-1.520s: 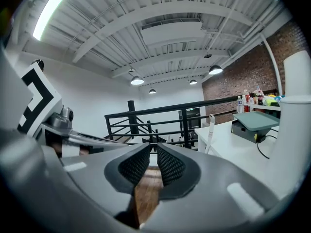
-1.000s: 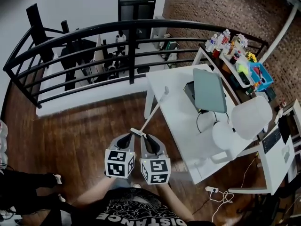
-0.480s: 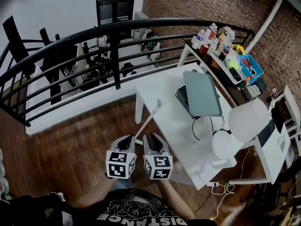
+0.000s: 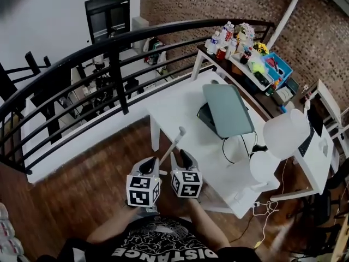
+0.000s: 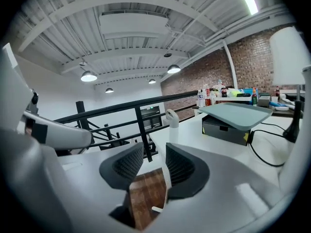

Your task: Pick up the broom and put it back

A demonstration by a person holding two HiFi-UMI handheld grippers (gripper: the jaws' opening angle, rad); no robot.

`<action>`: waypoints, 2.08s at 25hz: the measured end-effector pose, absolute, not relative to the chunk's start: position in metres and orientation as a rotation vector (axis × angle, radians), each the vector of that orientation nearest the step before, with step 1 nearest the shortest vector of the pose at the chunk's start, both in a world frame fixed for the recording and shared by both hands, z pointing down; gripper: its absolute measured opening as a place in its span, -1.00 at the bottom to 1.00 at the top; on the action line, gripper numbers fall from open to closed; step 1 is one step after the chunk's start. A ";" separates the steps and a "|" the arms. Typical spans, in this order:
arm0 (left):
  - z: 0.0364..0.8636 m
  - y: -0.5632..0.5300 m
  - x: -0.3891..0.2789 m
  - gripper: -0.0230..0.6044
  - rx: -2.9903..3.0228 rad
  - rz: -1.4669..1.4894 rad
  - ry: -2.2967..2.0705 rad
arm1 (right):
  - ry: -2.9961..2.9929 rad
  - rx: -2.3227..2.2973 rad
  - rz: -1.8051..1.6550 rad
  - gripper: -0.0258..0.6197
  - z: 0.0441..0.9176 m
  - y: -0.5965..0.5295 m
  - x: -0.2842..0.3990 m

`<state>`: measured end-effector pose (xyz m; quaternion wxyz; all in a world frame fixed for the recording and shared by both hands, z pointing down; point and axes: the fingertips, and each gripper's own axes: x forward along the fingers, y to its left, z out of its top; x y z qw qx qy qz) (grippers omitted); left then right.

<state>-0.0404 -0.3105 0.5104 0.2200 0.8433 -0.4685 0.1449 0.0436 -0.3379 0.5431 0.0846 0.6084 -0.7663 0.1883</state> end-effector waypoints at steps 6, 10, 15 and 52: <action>0.518 -0.335 -0.034 -0.91 2.378 0.422 -1.218 | -2.214 1.882 0.599 -0.54 0.561 -0.370 0.058; 0.523 -0.341 -0.030 -0.91 2.384 0.433 -1.178 | -2.170 1.905 0.615 -0.52 0.573 -0.388 0.070; 0.527 -0.347 -0.028 -0.91 2.390 0.463 -1.178 | -2.168 1.897 0.655 -0.37 0.587 -0.406 0.074; 0.498 -0.364 -0.099 -0.91 2.283 0.272 -1.446 | -2.398 1.683 0.385 -0.62 0.484 -0.375 -0.001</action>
